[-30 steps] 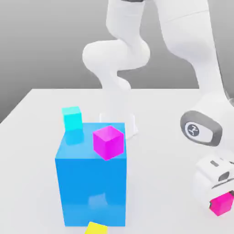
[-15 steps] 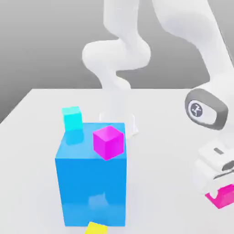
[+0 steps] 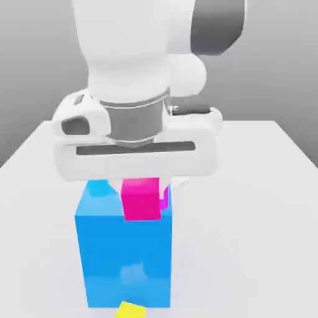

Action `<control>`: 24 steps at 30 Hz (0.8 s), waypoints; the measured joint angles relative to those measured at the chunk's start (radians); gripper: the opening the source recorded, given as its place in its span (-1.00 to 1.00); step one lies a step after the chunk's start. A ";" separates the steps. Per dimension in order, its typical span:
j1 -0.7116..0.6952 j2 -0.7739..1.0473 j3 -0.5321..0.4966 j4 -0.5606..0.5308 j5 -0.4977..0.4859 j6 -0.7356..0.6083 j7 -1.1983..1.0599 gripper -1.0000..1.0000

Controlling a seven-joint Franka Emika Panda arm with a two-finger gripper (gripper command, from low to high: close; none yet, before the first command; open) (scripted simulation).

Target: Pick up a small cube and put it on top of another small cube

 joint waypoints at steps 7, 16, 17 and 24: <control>-0.076 -0.240 -0.090 -0.124 0.058 -0.095 -0.033 -1.00; -0.168 -0.553 -0.043 -0.438 -0.042 0.035 0.138 -1.00; -0.173 -0.555 -0.038 -0.470 -0.046 0.069 0.145 -1.00; -0.180 -0.526 -0.028 -0.559 -0.044 0.191 0.149 1.00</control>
